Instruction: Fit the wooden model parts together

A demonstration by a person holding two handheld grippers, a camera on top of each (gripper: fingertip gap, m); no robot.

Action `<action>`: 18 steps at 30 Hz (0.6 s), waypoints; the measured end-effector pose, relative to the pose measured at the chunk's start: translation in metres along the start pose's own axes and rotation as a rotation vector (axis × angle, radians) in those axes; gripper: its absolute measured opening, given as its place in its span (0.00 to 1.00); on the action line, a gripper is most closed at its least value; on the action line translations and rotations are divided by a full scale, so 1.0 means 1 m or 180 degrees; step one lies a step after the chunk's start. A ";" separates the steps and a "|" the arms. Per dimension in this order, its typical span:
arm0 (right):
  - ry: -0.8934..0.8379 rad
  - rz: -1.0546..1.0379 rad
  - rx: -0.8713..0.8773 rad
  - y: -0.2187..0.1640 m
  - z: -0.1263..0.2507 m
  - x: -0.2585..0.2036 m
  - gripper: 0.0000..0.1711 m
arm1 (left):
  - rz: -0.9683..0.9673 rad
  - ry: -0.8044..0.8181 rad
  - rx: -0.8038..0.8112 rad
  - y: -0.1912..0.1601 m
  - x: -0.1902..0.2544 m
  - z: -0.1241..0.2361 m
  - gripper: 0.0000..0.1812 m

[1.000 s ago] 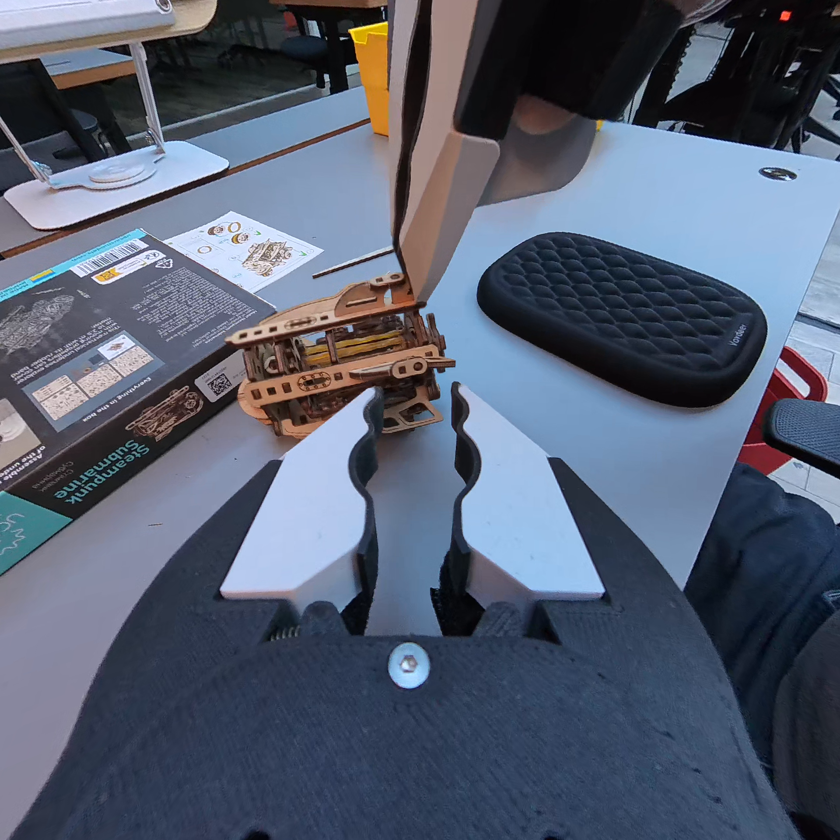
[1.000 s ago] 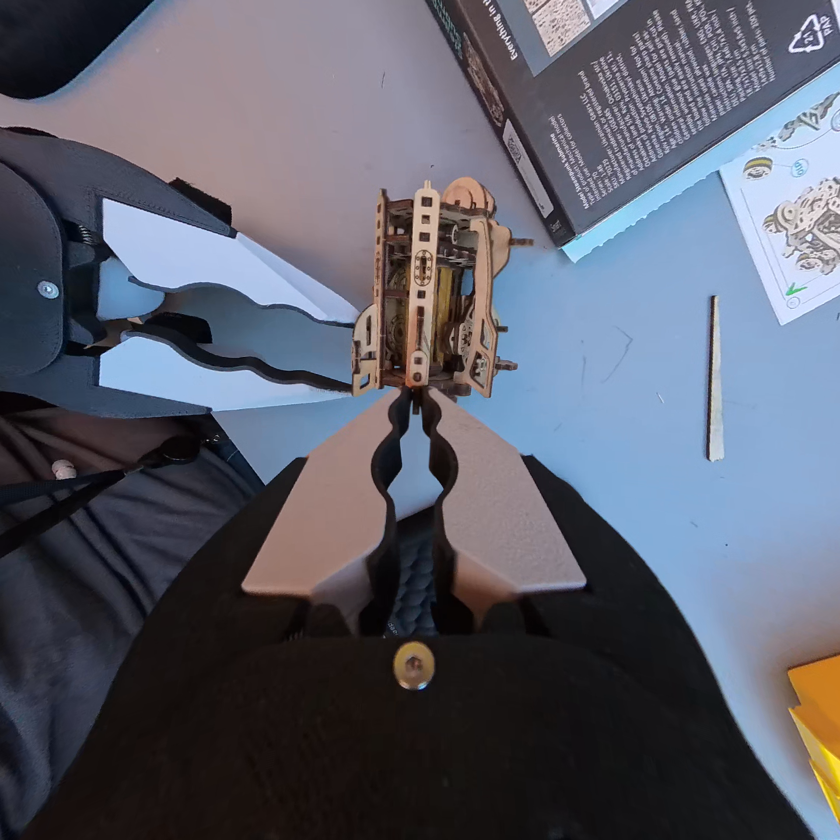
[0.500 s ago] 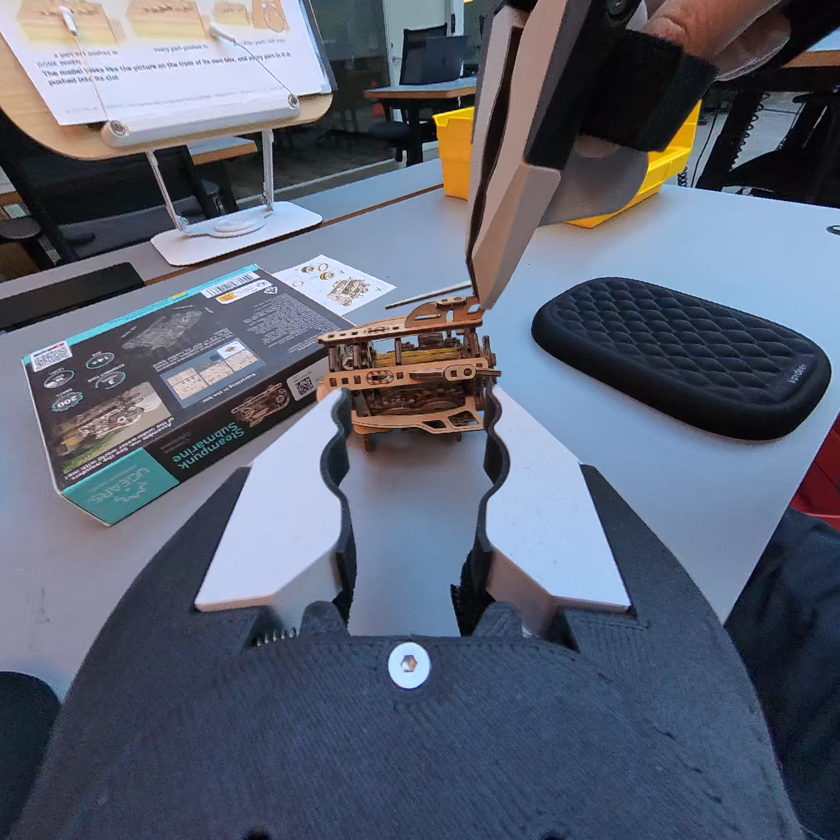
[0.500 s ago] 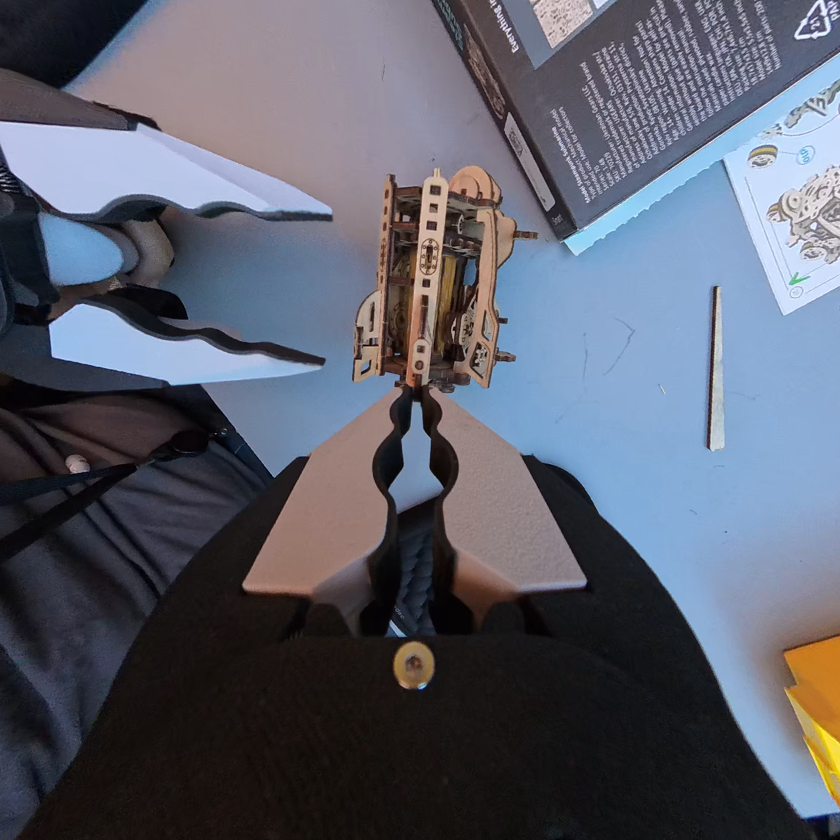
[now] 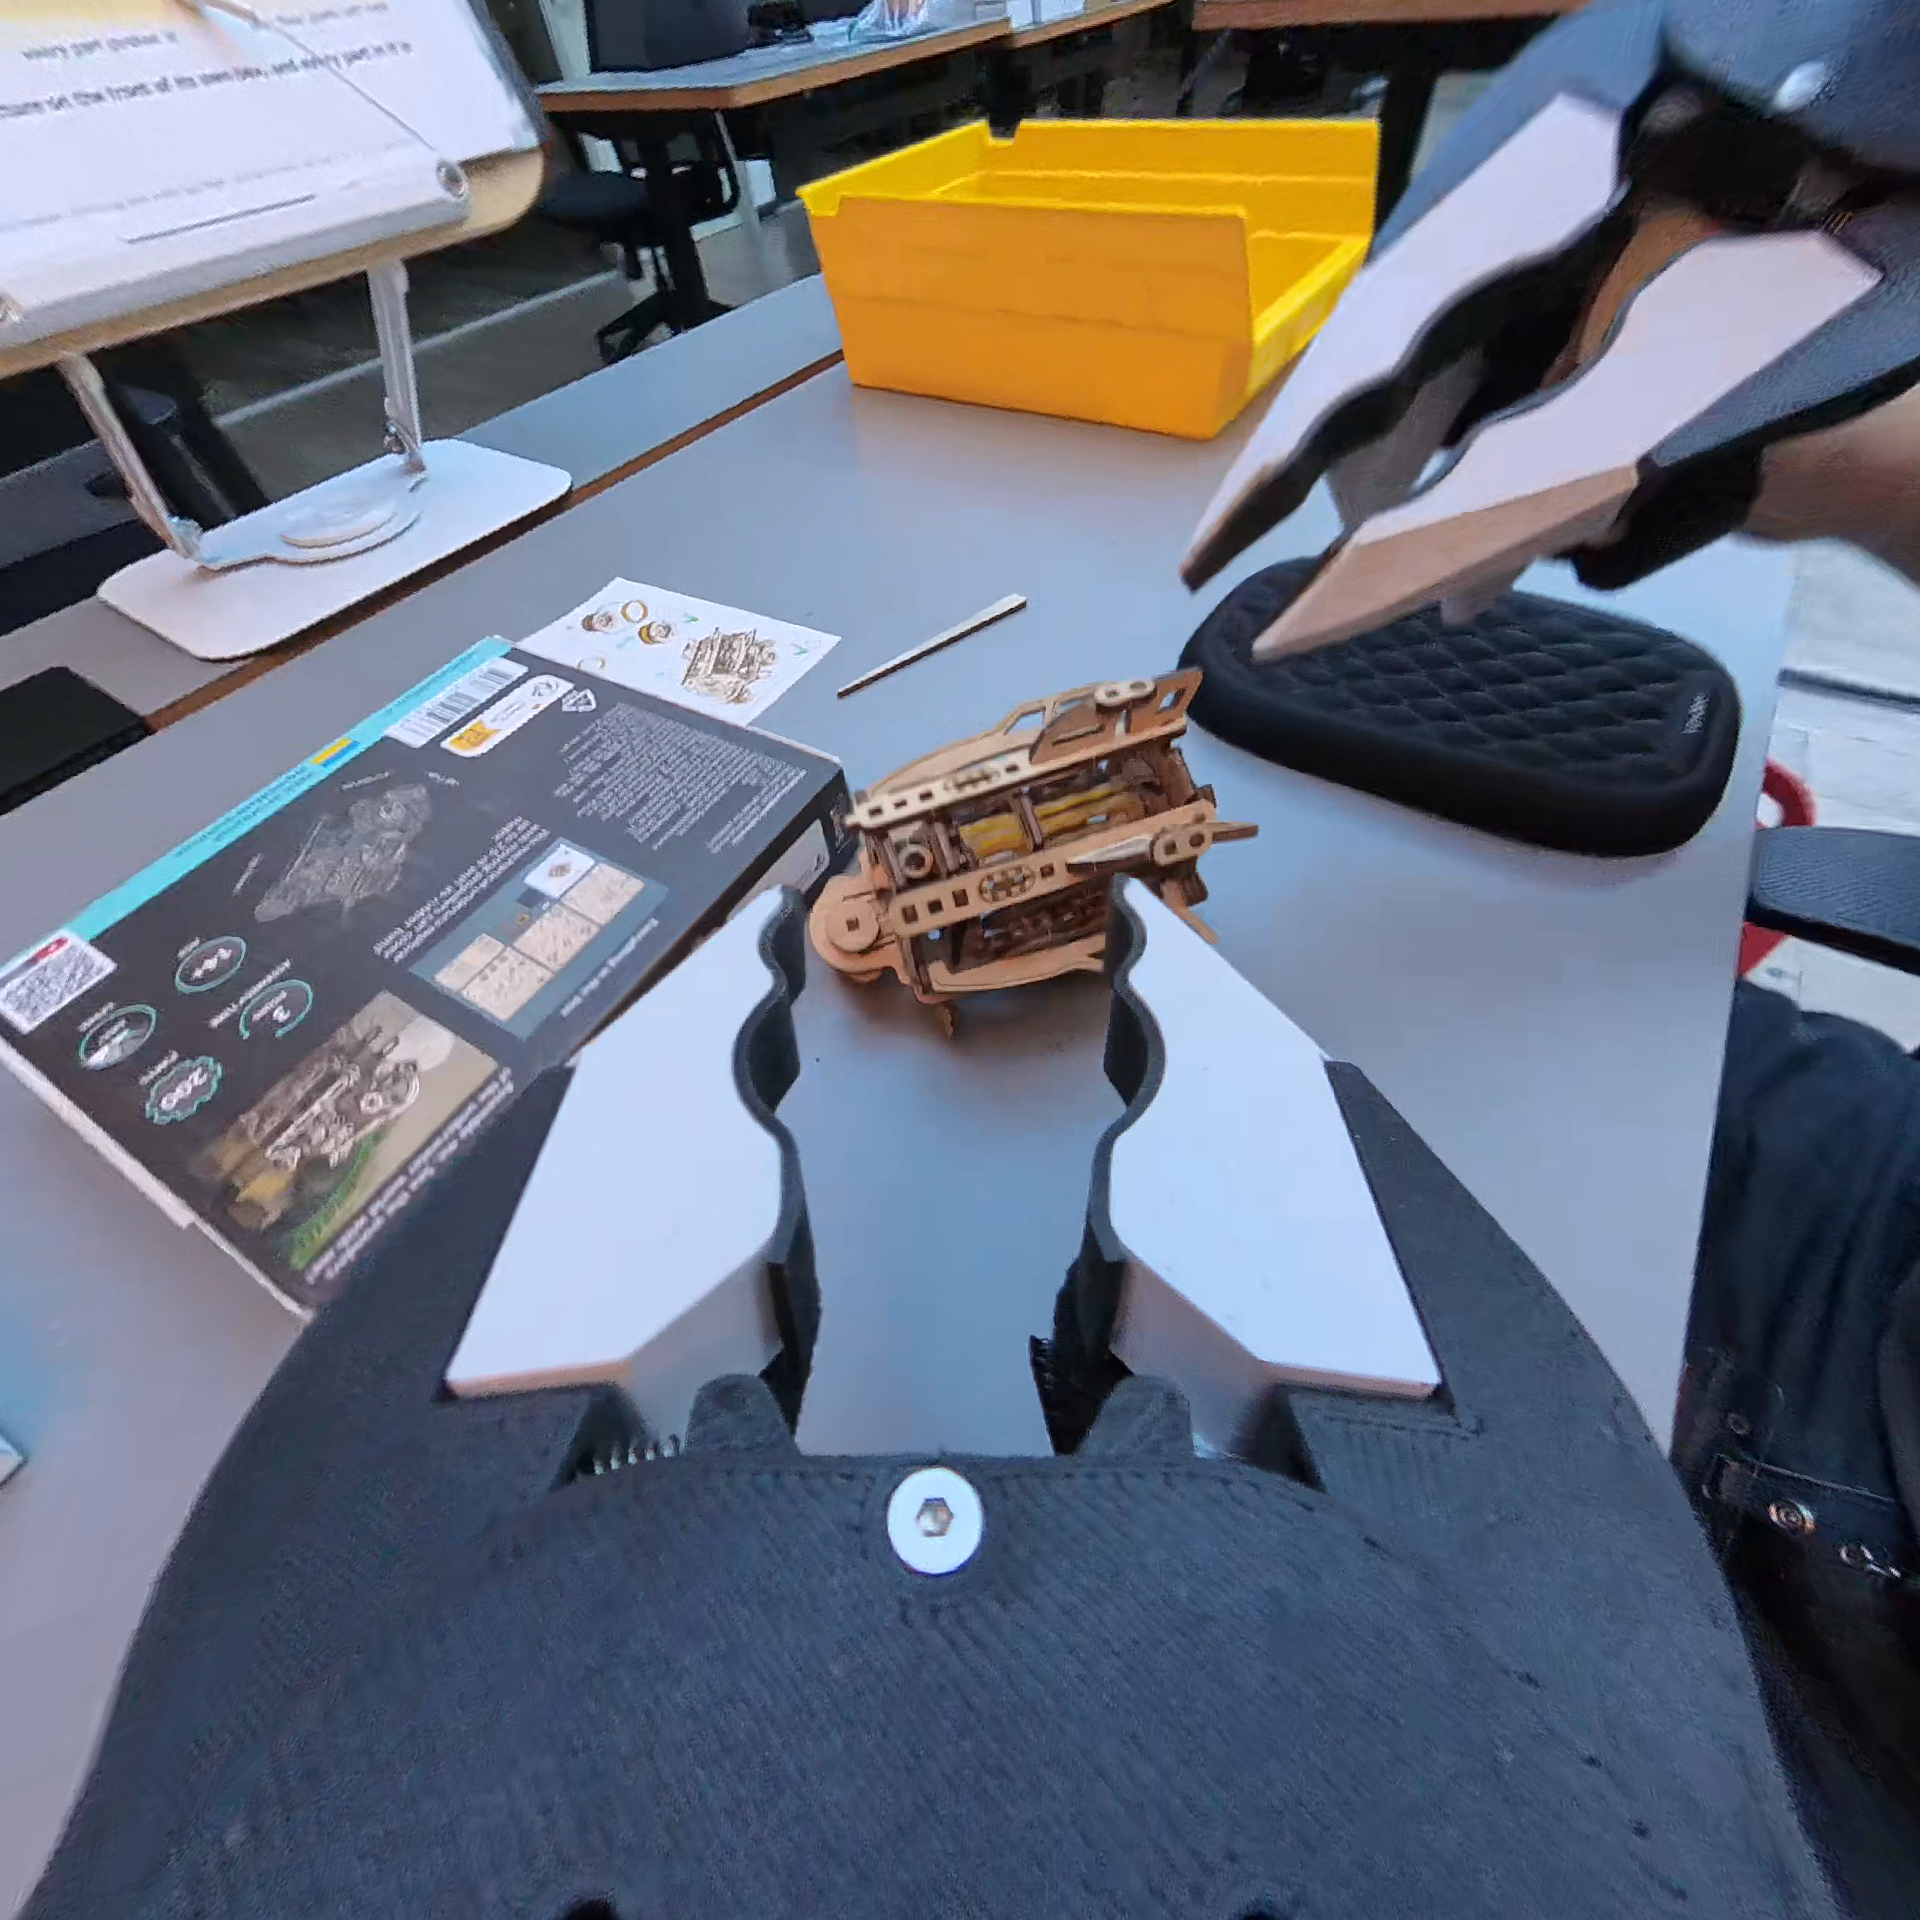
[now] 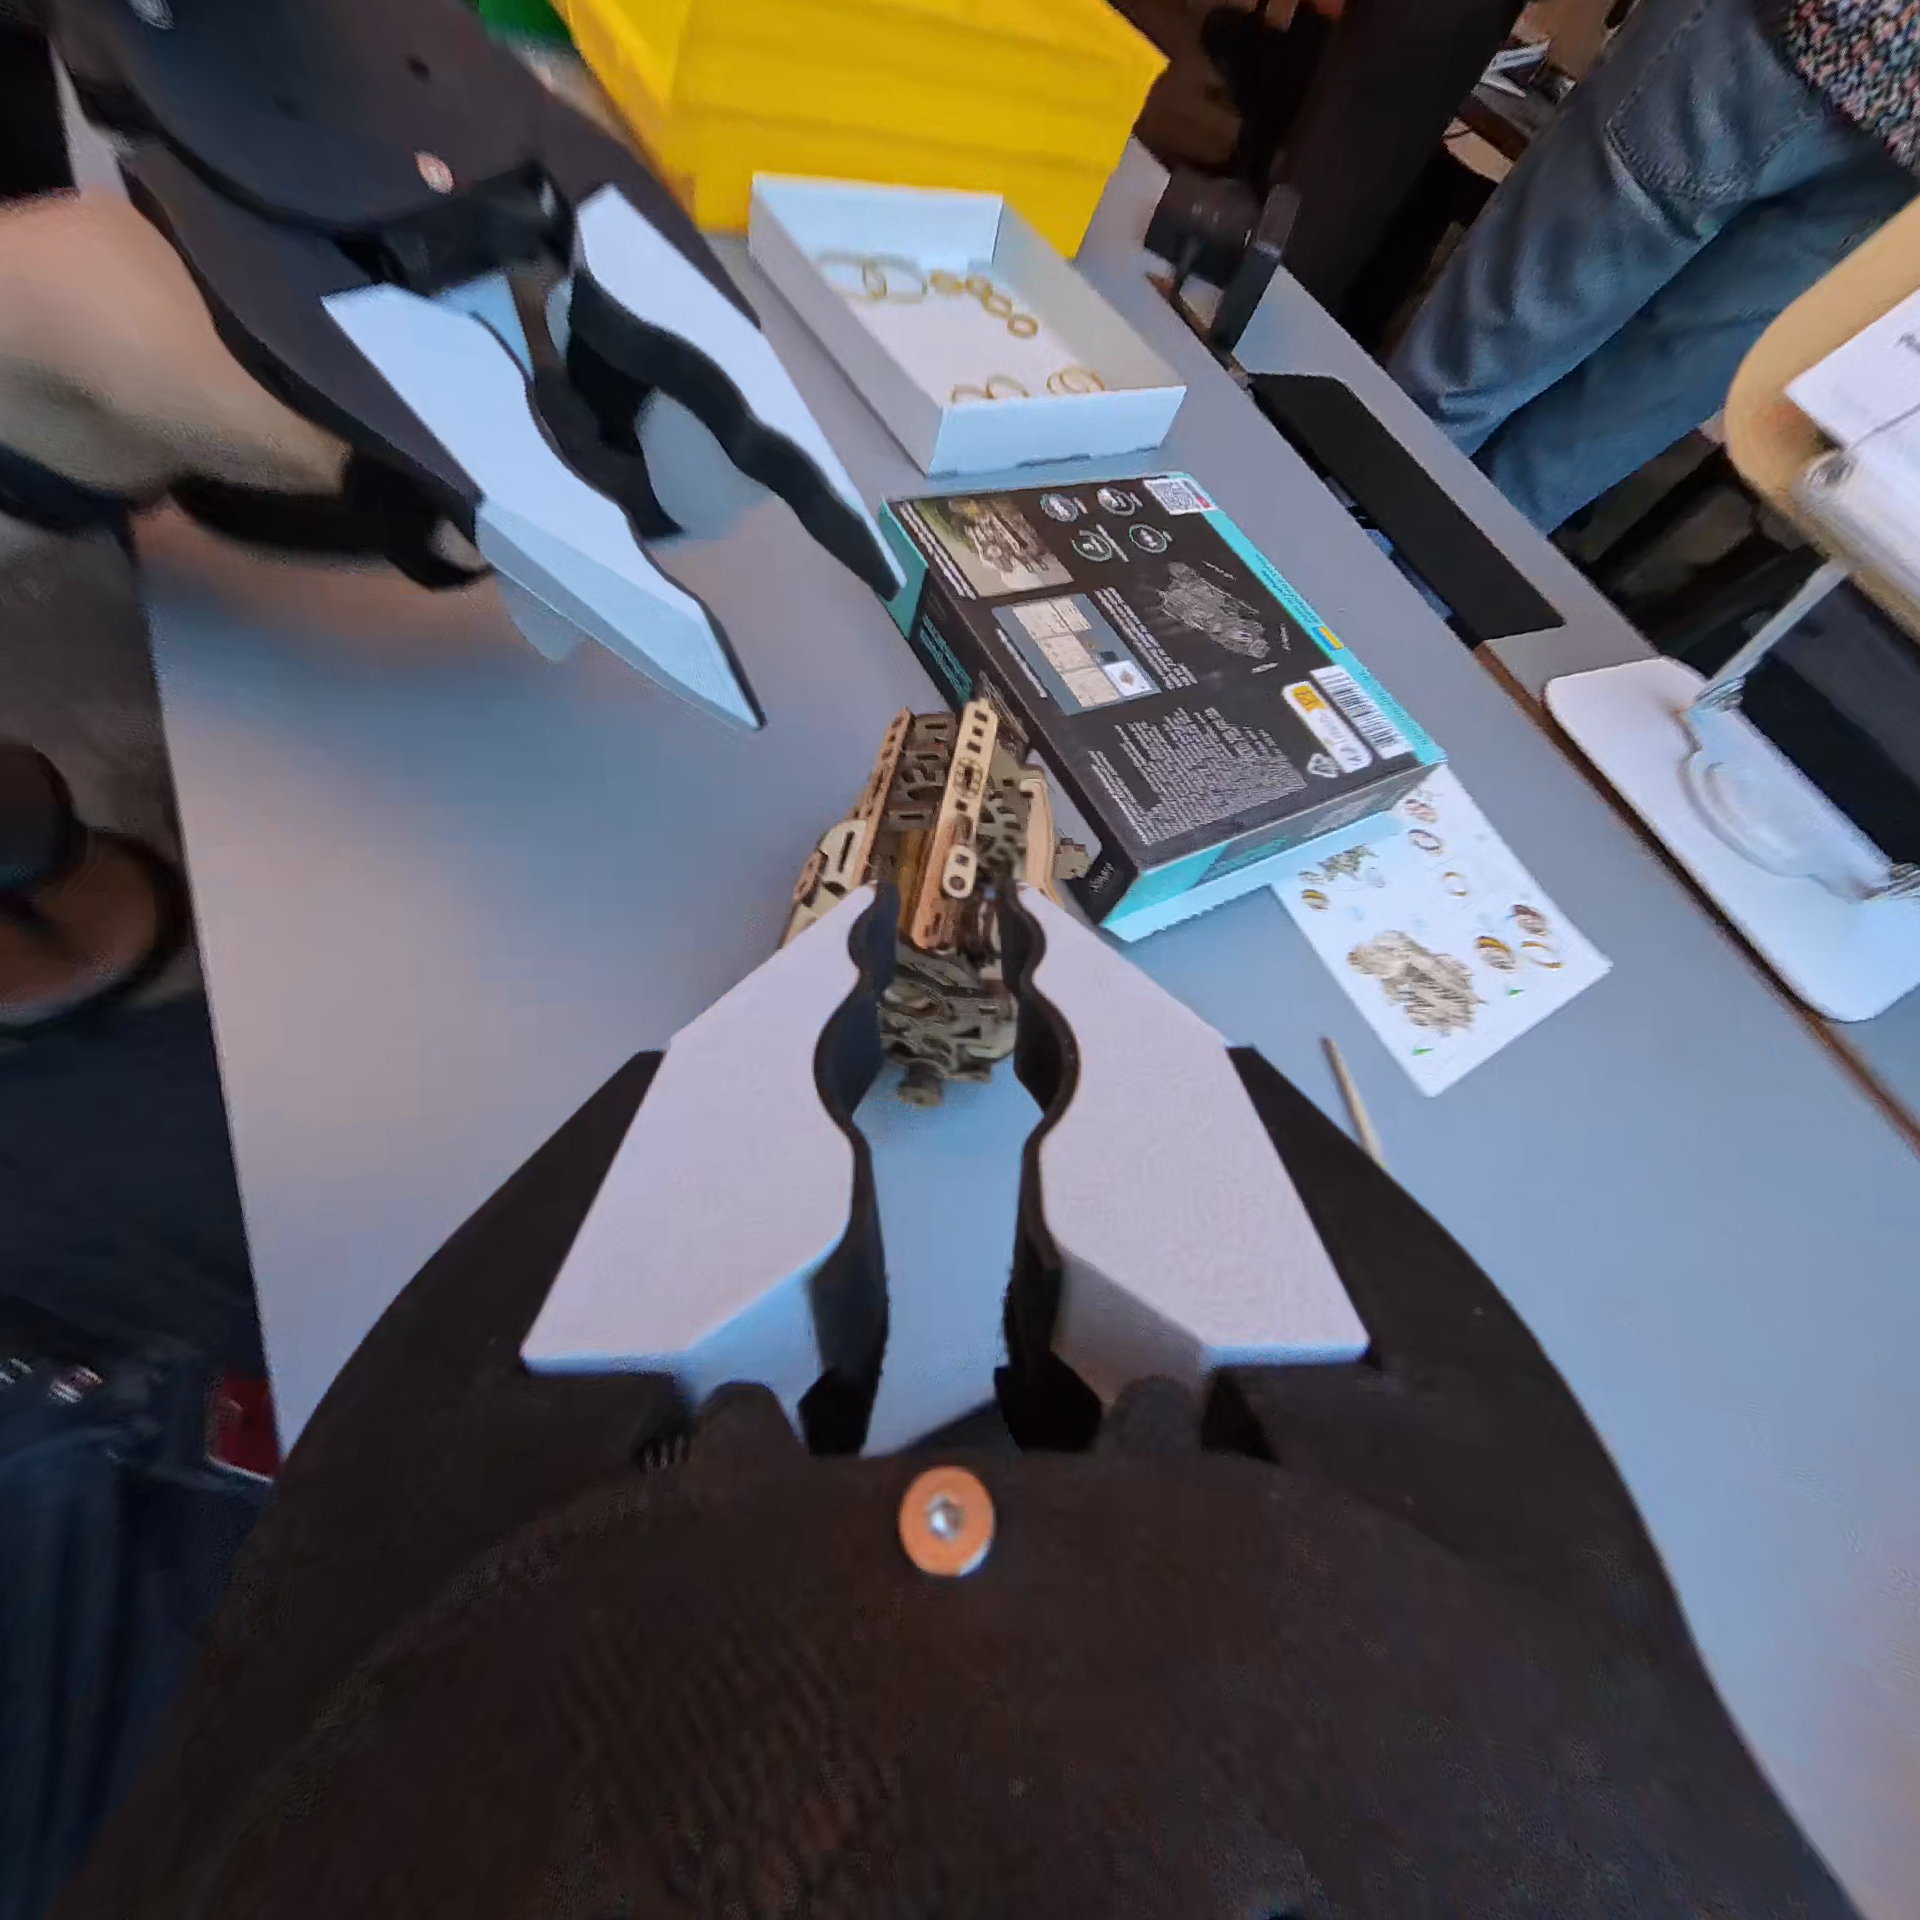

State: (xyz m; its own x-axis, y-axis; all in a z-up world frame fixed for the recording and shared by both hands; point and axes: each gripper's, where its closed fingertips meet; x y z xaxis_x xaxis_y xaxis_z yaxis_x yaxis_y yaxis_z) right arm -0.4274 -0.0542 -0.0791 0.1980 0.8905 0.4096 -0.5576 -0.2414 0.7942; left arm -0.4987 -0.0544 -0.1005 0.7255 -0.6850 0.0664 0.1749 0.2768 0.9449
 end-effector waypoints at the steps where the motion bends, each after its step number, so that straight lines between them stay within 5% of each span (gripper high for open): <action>1: 0.0035 -0.0237 0.0132 0.000 -0.001 -0.001 0.11 | 0.0026 -0.0101 0.0029 0.005 0.000 -0.002 0.32; 7: -0.0164 -0.0632 0.0259 -0.010 -0.007 0.007 0.09 | 0.0345 -0.0831 -0.0091 0.026 -0.007 -0.013 0.30; 18: 0.0034 -0.0643 0.0154 -0.018 -0.018 -0.004 0.03 | 0.0707 -0.1068 -0.0235 0.012 -0.022 -0.029 0.30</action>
State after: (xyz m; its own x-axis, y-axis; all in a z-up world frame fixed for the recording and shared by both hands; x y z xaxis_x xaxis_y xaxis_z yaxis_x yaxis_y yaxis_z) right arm -0.4330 -0.0462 -0.1028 0.2933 0.9266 0.2353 -0.4680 -0.0754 0.8805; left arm -0.4933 -0.0158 -0.0997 0.4957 -0.7816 0.3786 0.0946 0.4819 0.8711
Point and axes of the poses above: each gripper's, where its closed fingertips meet, z back along the fingers, y out of its top, x = y × z across the jaws, and after that the axes turned 9 degrees about z, right-handed
